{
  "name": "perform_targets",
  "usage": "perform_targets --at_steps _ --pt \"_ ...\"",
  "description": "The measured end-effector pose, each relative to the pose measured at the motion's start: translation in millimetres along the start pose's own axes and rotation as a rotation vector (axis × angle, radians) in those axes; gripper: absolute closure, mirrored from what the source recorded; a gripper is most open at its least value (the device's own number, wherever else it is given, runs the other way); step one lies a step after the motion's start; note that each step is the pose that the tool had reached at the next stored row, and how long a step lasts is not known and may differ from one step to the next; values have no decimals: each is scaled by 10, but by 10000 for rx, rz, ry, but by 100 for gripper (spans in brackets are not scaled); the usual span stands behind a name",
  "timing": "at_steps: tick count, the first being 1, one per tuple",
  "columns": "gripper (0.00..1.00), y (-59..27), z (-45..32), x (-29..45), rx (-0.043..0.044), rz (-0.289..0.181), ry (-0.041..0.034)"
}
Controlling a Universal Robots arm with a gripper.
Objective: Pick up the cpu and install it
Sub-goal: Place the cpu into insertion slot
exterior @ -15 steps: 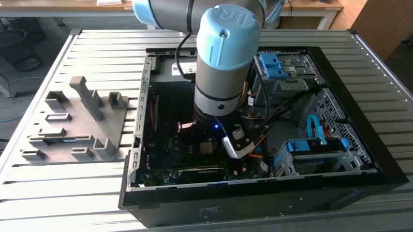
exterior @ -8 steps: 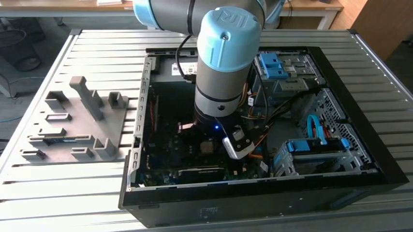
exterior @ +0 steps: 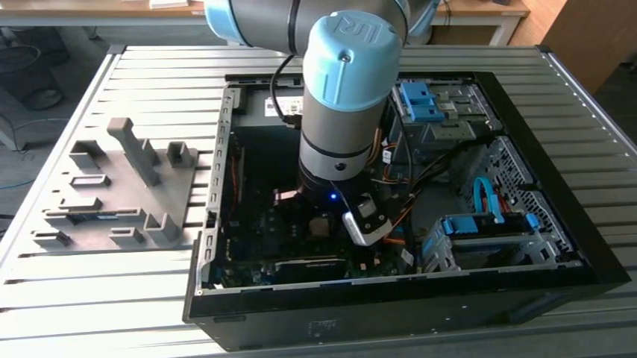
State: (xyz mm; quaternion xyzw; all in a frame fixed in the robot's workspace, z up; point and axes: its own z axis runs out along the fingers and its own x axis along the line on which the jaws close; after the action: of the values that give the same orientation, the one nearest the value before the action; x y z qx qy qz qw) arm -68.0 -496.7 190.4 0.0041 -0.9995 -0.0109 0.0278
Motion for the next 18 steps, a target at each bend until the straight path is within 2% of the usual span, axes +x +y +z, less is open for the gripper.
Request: perform_targets --at_steps 3,6,9,18 --pt "49 1 -18 7 0 -1 -36" --pt "49 1 -19 3 -3 -1 -39" --pt "49 0 -21 -20 1 0 -25" --pt "49 -1 13 -23 2 1 15"
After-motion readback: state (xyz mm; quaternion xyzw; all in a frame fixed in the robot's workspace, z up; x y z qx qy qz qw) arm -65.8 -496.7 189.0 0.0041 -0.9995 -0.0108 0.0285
